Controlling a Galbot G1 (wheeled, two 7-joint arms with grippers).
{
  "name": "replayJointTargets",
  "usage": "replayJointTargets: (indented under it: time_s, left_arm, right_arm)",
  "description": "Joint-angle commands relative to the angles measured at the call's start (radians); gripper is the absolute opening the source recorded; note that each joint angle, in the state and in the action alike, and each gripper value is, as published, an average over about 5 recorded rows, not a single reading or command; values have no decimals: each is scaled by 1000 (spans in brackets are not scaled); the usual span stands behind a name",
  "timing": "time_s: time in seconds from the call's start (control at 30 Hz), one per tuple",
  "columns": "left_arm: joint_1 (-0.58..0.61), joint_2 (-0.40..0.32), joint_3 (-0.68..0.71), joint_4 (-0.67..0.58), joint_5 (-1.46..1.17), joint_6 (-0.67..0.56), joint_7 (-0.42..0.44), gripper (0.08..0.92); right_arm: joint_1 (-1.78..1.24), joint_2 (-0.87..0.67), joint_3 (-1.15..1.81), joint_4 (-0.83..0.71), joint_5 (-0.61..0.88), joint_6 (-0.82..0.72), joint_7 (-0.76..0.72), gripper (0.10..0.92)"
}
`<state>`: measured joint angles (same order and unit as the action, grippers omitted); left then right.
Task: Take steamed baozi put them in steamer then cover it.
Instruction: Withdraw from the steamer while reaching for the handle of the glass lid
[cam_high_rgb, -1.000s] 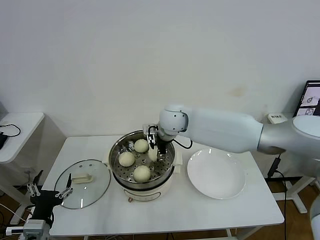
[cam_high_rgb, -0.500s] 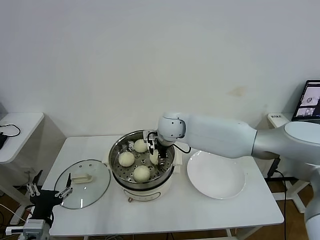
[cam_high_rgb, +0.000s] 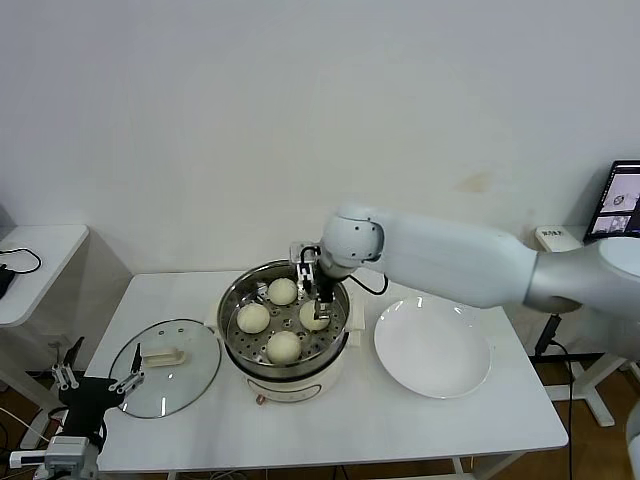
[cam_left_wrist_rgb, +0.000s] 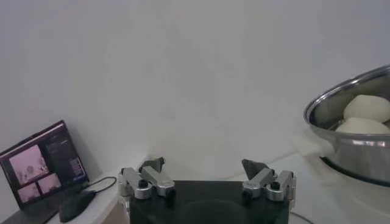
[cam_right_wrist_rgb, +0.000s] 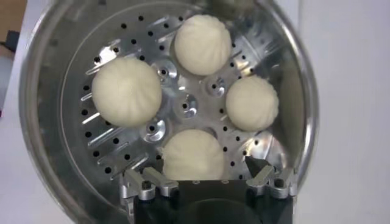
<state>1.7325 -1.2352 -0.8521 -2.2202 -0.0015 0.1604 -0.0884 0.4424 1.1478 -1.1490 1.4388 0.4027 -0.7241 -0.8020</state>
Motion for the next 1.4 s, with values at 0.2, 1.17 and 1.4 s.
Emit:
replayJointTargets:
  time_s: [0.2,1.17,1.4]
  left_arm:
    - [-6,-2,6,-2,-8,-30,-3,823]
    - [-86,-6,82,188,475,-162,-53,823]
    - [-95,117,39,315,854,-214,-66,823]
  right_arm:
    - [-212,-368,236,381,196,191,577,823]
    - [-1892,298,1978,432,-214,969,557,823]
    - [-2020,337,2035,442,-205,906,554,823]
